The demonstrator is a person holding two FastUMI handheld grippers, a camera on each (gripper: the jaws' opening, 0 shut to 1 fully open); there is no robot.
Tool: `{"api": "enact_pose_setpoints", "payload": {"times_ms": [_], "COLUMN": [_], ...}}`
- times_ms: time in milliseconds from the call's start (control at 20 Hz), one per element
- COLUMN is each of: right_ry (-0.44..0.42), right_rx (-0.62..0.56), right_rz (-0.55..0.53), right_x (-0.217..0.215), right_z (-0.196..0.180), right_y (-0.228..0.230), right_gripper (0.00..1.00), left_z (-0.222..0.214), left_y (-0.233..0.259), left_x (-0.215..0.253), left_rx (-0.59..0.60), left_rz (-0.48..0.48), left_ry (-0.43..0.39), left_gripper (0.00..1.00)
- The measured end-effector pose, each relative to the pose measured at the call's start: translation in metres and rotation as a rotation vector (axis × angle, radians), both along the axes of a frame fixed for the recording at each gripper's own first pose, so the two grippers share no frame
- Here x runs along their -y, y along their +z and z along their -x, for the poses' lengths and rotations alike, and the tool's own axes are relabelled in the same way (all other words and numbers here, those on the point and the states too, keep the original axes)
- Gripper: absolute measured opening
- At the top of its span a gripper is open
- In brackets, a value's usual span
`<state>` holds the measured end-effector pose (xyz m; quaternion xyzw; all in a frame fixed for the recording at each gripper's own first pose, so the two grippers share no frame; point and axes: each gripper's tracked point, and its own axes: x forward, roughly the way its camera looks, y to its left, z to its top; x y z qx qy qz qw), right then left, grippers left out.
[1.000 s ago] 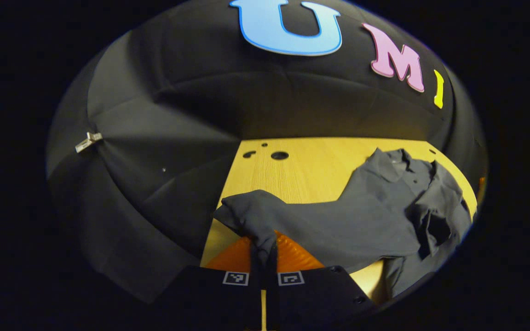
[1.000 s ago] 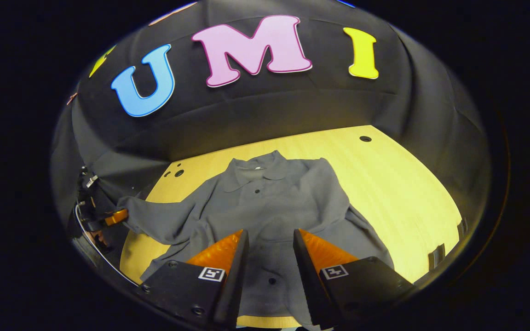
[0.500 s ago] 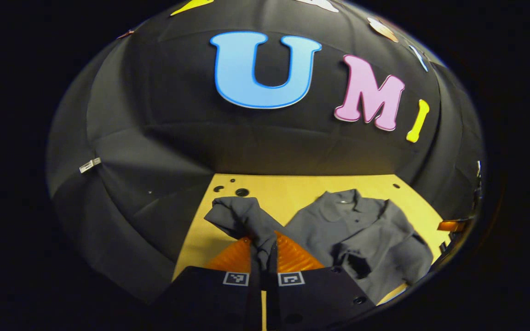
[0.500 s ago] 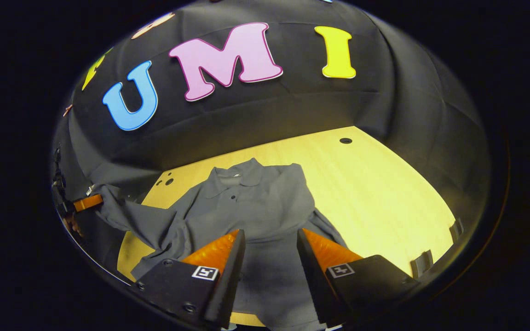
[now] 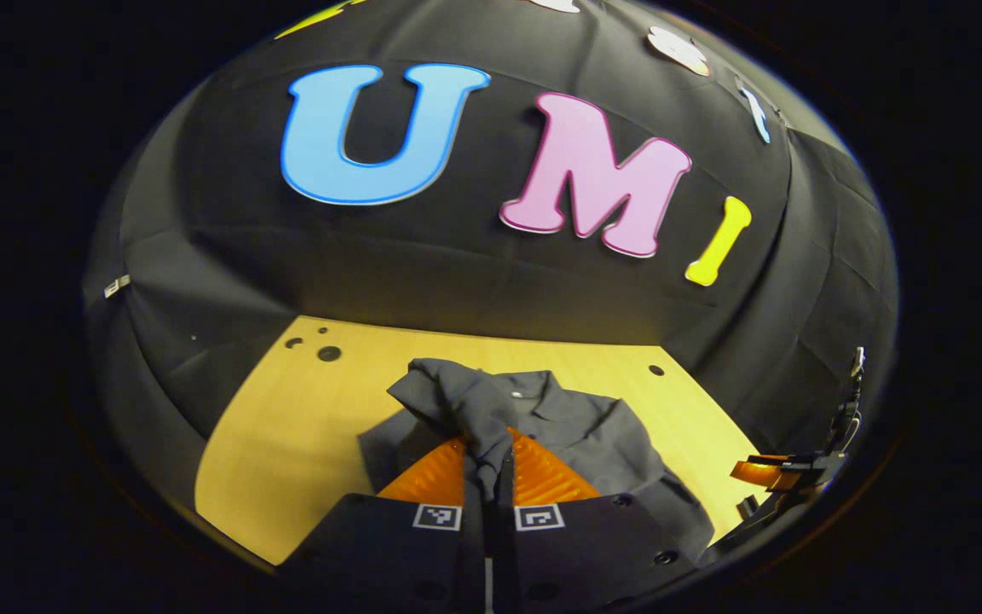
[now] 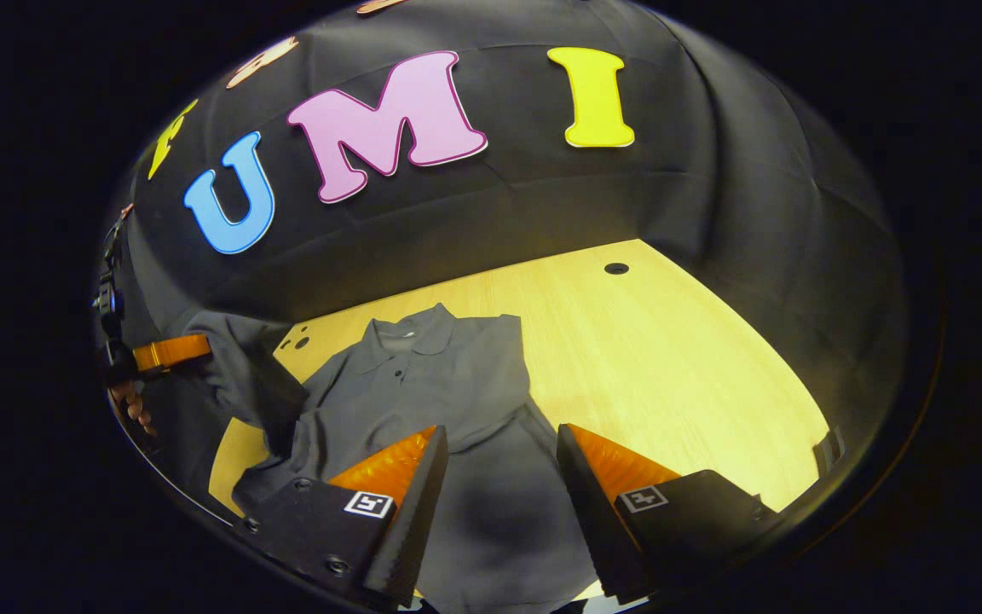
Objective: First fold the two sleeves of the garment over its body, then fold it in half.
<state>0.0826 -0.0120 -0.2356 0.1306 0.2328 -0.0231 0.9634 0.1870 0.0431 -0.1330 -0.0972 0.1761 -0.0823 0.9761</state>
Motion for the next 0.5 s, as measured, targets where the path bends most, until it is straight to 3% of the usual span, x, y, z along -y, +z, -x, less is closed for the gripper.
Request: {"api": "enact_pose_setpoints", "payload": {"times_ms": [350, 500], "right_ry": [0.018, 0.022], "right_rx": [-0.038, -0.054], "right_rz": [-0.036, -0.051], "right_x": [0.046, 0.062], "right_z": [0.005, 0.005], "right_y": [-0.024, -0.035], "right_gripper": [0.81, 0.81], "left_z": [-0.032, -0.048], "left_y": [-0.061, -0.097], "left_x": [0.107, 0.138], "left_rx": [-0.097, -0.130], "left_rz": [0.007, -0.051], "left_ry": [-0.003, 0.004], "left_gripper": [0.08, 0.08]}}
